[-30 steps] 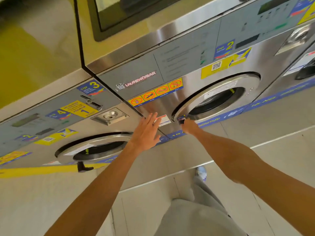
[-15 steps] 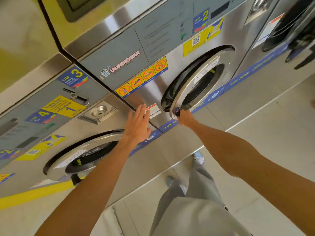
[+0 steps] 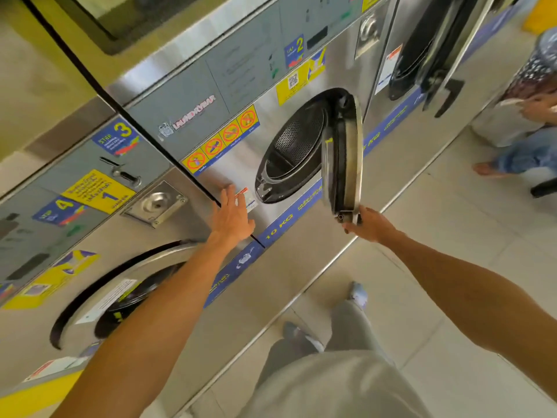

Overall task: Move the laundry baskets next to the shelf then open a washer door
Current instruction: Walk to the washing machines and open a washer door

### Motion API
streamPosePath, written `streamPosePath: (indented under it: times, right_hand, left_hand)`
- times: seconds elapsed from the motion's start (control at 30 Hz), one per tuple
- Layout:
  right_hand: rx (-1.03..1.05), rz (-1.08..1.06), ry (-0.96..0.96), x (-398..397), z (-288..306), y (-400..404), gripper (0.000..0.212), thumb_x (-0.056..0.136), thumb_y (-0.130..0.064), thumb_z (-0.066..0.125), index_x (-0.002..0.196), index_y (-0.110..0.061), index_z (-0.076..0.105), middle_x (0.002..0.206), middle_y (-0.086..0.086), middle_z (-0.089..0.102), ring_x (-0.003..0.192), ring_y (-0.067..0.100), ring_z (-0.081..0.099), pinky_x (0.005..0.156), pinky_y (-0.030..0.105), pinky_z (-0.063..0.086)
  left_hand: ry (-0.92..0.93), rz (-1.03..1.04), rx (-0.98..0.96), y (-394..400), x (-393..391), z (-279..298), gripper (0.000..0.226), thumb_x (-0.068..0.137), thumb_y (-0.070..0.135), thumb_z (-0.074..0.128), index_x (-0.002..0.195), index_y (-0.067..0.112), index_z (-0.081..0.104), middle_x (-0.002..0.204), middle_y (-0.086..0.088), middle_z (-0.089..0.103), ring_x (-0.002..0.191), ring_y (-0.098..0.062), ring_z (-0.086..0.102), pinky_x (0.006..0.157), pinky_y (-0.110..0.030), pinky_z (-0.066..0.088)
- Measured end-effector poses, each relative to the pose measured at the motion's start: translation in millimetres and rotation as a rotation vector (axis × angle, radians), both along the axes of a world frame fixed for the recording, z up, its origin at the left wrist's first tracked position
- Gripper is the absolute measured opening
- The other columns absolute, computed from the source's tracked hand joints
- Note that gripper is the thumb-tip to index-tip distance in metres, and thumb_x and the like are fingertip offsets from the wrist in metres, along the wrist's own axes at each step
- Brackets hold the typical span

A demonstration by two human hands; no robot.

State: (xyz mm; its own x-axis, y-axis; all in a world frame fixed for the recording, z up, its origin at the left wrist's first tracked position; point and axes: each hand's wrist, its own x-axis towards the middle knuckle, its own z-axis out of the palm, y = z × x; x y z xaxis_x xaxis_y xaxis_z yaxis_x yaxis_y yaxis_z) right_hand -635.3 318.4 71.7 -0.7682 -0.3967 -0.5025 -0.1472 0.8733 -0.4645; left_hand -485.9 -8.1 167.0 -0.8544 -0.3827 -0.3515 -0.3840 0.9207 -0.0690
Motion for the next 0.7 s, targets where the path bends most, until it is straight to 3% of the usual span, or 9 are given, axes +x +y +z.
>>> streamPosePath:
  times: [0.13,0.3,0.47,0.57,0.7]
  right_hand:
    - [0.039,0.051,0.039,-16,3,37,0.047,0.09,-0.056,0.05,0.126,-0.026,0.052,0.116,0.008,0.068,0.103,0.034,0.065,0.09,0.045,0.053]
    - [0.038,0.195,-0.001,-54,17,90,0.043,0.089,-0.053,0.048,0.121,-0.025,0.056,0.111,0.009,0.066,0.097,0.03,0.064,0.087,0.047,0.053]
    - [0.099,0.302,-0.023,-119,-8,156,0.072,0.079,-0.082,0.032,0.133,-0.035,0.046,0.131,0.006,0.056,0.116,0.028,0.057,0.096,0.047,0.05]
    - [0.142,0.364,-0.004,-162,-14,187,0.075,0.079,-0.083,0.032,0.136,-0.037,0.044,0.139,0.003,0.052,0.124,0.027,0.053,0.099,0.048,0.048]
    - [0.205,0.452,0.017,-207,-11,209,0.08,0.08,-0.081,0.032,0.144,-0.033,0.039,0.146,0.004,0.048,0.131,0.027,0.049,0.103,0.049,0.045]
  left_hand:
    - [0.003,0.073,0.029,8,-8,-2,0.08,0.089,0.042,0.062,0.15,0.005,0.026,0.162,-0.025,0.01,0.15,-0.041,0.008,0.114,-0.057,0.026]
    - [0.017,0.128,-0.025,17,-14,-4,0.075,0.086,0.043,0.064,0.143,0.002,0.036,0.158,-0.026,0.022,0.145,-0.041,0.02,0.109,-0.053,0.038]
    - [0.101,0.309,0.072,22,-26,9,0.086,0.081,0.047,0.07,0.146,0.003,0.035,0.154,-0.021,0.034,0.142,-0.039,0.029,0.11,-0.052,0.036]
    - [0.118,0.391,0.101,28,-36,21,0.087,0.079,0.049,0.073,0.145,0.005,0.037,0.146,-0.019,0.045,0.134,-0.037,0.04,0.105,-0.05,0.042]
    - [0.141,0.476,0.094,43,-47,36,0.091,0.081,0.046,0.074,0.15,0.006,0.03,0.153,-0.019,0.037,0.14,-0.038,0.034,0.109,-0.05,0.037]
